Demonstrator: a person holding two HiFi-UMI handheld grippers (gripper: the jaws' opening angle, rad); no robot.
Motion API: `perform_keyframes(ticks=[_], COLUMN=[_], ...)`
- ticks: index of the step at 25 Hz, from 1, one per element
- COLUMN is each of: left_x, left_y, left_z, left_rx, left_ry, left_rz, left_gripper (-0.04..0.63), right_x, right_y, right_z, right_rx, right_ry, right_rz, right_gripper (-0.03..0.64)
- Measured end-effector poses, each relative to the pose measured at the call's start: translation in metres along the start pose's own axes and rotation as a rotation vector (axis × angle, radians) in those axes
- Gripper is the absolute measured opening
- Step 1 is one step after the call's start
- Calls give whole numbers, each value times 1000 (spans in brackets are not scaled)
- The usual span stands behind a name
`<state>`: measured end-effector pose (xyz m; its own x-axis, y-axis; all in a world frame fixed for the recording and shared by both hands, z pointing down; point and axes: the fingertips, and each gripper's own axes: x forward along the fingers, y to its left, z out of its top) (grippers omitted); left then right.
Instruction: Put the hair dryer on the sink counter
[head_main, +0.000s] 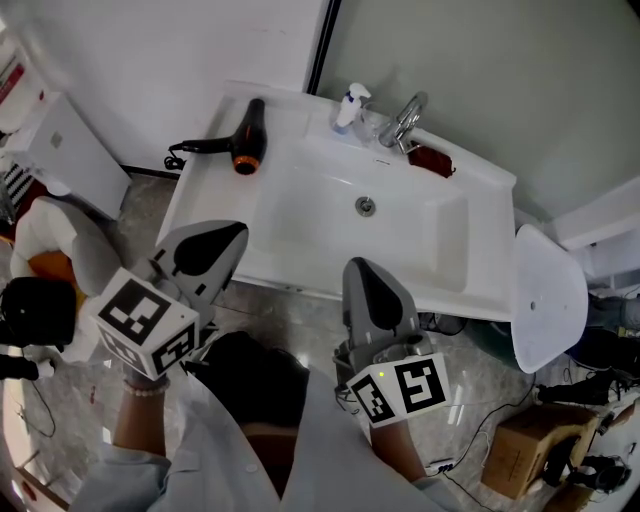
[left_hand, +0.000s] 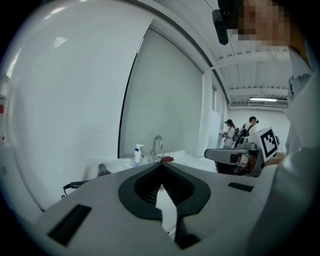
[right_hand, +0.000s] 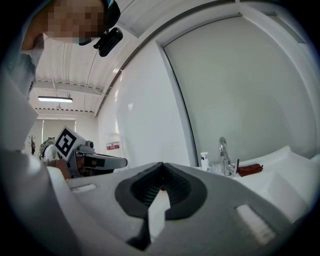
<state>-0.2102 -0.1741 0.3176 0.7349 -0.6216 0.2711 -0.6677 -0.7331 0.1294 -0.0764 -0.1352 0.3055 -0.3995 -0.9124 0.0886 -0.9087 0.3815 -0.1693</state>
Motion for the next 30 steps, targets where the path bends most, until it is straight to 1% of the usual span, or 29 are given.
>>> perform_keyframes(ticks=[9, 14, 30], left_x=[6, 7, 2], left_y=[-4, -5, -3], left_z=[2, 1, -2], left_rx=[2, 11, 2], left_ry=[-4, -1, -6], left_rz=[-22, -26, -32], left_gripper=[5, 5, 5], right_x=[-1, -1, 1], right_y=[-5, -4, 3], right_z=[4, 4, 3], right_rx=[-3, -7, -18], right_ry=[-8, -9, -7], right_rz=[-9, -12, -8], right_gripper=[-3, -3, -3])
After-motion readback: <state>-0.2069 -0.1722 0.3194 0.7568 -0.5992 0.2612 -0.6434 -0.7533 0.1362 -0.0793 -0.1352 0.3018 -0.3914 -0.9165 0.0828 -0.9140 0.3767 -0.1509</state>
